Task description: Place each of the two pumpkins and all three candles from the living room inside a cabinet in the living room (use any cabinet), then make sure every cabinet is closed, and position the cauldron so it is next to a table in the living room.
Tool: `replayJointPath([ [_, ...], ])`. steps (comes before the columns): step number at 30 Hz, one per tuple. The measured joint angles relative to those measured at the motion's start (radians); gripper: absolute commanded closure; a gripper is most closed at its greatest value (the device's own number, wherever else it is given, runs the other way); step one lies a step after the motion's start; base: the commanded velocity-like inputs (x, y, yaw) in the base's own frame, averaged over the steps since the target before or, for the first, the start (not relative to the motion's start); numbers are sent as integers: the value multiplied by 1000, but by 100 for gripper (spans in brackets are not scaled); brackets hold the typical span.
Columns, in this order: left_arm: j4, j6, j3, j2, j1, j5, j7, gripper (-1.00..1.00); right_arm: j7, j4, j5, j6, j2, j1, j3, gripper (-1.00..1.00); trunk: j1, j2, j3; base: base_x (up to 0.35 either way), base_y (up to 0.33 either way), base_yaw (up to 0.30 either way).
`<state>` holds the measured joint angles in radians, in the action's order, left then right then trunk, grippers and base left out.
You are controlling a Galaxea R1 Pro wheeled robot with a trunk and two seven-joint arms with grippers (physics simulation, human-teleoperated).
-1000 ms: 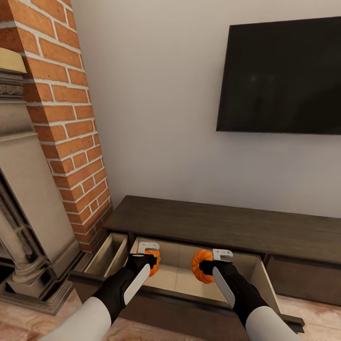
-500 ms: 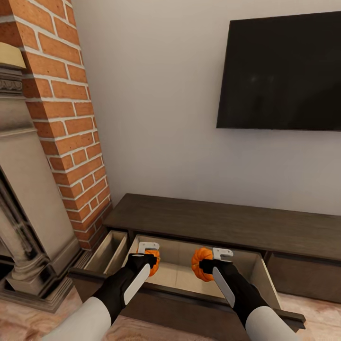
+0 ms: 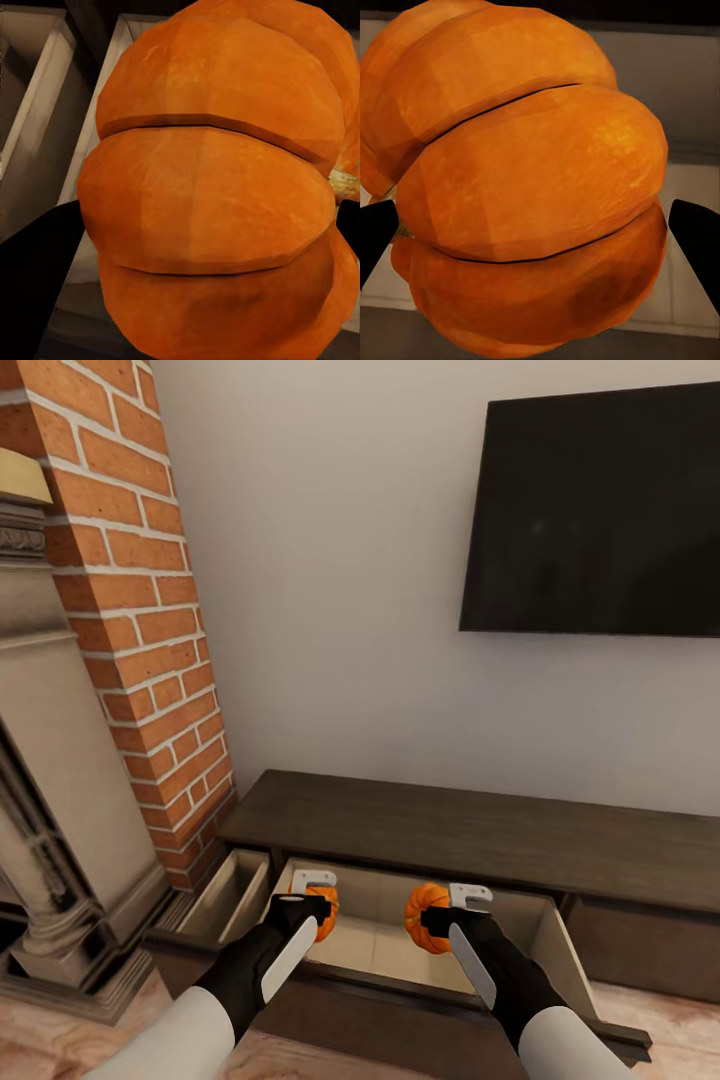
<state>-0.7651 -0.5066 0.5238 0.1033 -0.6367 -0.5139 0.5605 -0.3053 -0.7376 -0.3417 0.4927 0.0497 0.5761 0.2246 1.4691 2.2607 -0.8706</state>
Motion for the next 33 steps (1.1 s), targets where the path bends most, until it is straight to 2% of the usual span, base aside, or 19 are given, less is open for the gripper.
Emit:
replayJointPath([
  [26, -1, 1, 0, -1, 0, 0, 0, 100, 0, -10, -2, 1, 0, 0, 0, 100, 0, 0, 0, 6, 2, -1],
  [33, 0, 1, 0, -1, 0, 1, 0, 100, 2, -13, -4, 5, 1, 0, -5, 100, 0, 0, 3, 0, 0, -202],
])
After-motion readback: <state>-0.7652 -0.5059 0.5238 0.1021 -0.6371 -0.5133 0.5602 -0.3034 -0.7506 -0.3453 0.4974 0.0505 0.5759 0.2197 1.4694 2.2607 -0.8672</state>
